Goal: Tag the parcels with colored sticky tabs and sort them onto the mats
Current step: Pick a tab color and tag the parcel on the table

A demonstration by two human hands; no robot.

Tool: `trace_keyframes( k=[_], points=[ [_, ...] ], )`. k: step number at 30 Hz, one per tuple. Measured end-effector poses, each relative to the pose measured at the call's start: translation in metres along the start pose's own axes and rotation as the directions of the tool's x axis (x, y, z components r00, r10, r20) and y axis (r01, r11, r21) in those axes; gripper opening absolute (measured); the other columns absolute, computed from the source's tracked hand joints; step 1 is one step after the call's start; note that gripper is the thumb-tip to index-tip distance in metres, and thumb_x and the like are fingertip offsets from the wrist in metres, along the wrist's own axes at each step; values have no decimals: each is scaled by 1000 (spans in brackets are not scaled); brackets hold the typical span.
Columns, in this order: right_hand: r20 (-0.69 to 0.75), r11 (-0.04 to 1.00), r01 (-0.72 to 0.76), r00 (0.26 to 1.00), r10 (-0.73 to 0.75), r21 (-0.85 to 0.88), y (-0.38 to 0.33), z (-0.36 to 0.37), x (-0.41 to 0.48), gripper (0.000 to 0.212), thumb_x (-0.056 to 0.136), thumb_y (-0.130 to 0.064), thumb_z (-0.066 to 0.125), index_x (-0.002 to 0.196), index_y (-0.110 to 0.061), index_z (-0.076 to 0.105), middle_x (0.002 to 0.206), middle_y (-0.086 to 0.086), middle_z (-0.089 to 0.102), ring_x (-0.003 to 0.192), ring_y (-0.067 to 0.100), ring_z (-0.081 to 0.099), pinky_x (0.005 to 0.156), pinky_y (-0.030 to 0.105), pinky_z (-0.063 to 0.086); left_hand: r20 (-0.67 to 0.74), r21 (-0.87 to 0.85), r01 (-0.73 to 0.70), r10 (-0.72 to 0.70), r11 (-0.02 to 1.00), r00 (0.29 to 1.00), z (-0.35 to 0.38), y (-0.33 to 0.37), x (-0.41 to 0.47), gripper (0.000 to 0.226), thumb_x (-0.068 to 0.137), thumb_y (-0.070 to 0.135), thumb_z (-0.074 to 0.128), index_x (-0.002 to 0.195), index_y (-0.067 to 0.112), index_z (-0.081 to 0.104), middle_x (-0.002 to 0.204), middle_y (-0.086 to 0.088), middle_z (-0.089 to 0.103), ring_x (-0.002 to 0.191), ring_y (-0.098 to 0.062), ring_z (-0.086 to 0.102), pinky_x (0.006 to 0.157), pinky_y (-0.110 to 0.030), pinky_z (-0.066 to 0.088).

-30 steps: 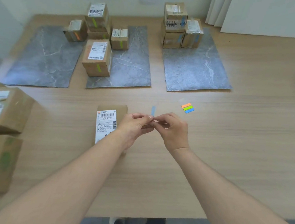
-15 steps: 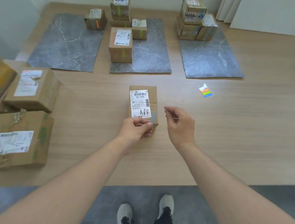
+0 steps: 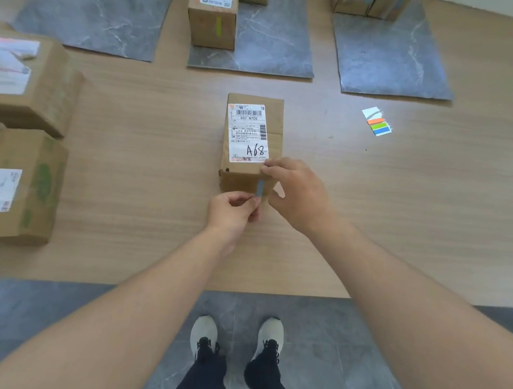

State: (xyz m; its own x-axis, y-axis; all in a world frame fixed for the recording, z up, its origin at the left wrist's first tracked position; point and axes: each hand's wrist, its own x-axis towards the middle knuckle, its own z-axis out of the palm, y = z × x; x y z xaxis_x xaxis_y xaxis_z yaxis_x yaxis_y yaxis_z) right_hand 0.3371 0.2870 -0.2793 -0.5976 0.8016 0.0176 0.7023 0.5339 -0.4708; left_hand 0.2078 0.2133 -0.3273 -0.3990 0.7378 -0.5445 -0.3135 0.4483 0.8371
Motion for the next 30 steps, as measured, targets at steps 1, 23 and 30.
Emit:
trace_keyframes(
  k=[1,23,30],
  points=[
    [-27,1000,4,1000,-4,1,1,3,1,41,81,-3,73,122,-10,73,132,0,66,119,31,57,87,43,54,-6,-7,-2,2,1000,1000,1,-1,1,4,89,5,72,88,2,73,68,-13,65,58,-20,55,64,-29,51],
    [-407,955,-8,906,-119,-297,3,50,22,49,47,-7,88,80,-13,52,83,2,57,77,26,47,50,36,43,-188,-20,105,-107,994,976,-16,3,15,16,89,-1,61,77,5,69,66,-7,66,58,-20,63,85,-48,60],
    [-445,994,58,890,-95,-97,9,54,15,34,71,-26,86,86,-12,59,91,0,58,84,22,41,69,29,41,-241,-70,-25,7,997,970,-41,42,30,33,100,27,43,118,19,69,110,-6,66,101,-18,63,93,-33,51]
  ],
)
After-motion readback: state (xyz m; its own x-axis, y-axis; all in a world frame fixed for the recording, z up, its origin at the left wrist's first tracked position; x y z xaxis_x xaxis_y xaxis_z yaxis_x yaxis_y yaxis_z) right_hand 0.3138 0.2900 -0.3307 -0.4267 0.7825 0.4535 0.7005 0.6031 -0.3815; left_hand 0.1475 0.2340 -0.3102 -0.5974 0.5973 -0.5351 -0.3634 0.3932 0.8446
